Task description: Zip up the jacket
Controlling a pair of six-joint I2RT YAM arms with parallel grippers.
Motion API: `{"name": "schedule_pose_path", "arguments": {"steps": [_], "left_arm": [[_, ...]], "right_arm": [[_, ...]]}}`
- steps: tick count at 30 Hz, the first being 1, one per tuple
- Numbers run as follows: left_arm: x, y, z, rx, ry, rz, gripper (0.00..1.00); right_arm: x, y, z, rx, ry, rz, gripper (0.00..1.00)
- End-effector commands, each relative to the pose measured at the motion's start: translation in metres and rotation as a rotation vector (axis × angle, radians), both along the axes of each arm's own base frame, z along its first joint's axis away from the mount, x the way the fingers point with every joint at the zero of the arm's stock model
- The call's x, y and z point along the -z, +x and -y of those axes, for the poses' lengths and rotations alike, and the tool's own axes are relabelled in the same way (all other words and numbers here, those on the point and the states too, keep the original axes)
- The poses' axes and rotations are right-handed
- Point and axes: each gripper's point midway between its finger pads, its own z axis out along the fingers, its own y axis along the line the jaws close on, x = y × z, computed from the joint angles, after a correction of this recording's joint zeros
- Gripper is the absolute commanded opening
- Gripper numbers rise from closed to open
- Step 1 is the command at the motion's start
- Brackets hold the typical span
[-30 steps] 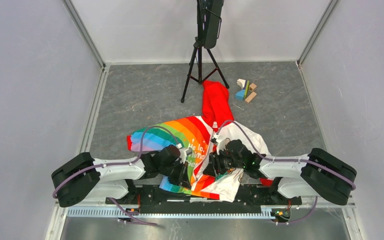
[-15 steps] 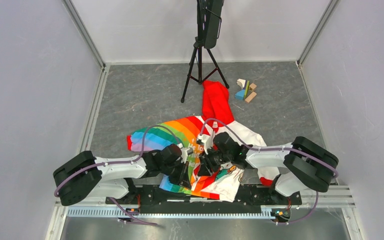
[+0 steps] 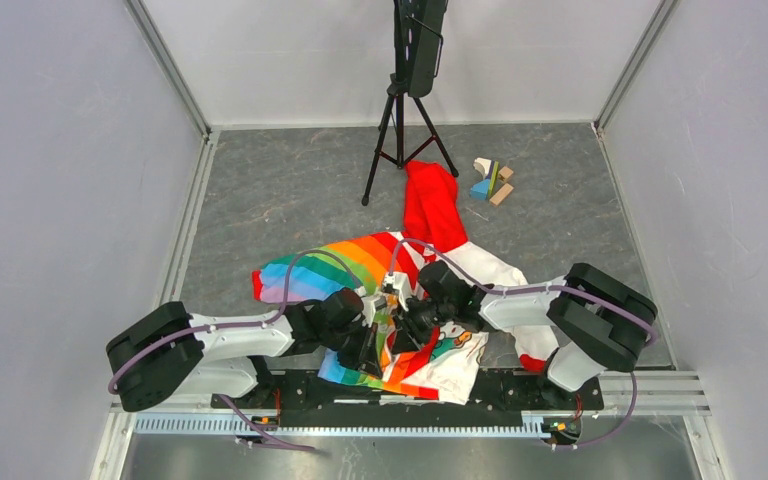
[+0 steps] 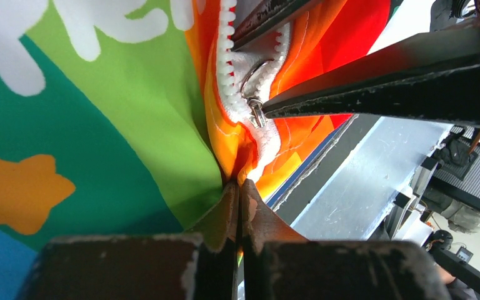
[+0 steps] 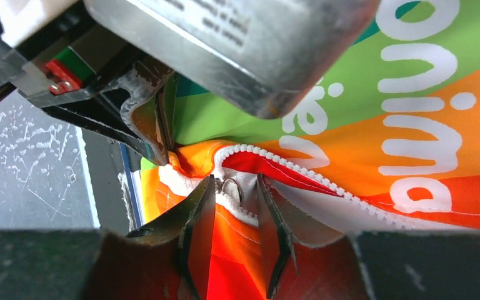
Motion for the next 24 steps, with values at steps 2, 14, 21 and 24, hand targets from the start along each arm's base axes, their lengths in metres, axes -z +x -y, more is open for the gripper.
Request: {"name": "schedule_pose_path", "arguments": {"steps": [2, 14, 21, 24], "left_arm": [[0.007, -0.002, -0.007, 0.038, 0.034, 0.023, 0.02], [0.007, -0.003, -0.007, 0.040, 0.032, 0.024, 0.02], [0.005, -0.004, -0.007, 0.041, 0.027, 0.022, 0.02], [0.004, -0.004, -0.007, 0.039, 0.023, 0.025, 0.02]], "right_arm": [[-0.011, -0.008, -0.004, -0.071, 0.029, 0.009, 0.33], [-0.023, -0.021, -0.001, -0.065, 0.076, -0.051, 0.34], [-0.010, -0.021, 0.001, -0.055, 0.052, -0.064, 0.32], [-0.005, -0.020, 0.002, -0.054, 0.035, -0.062, 0.30]]}}
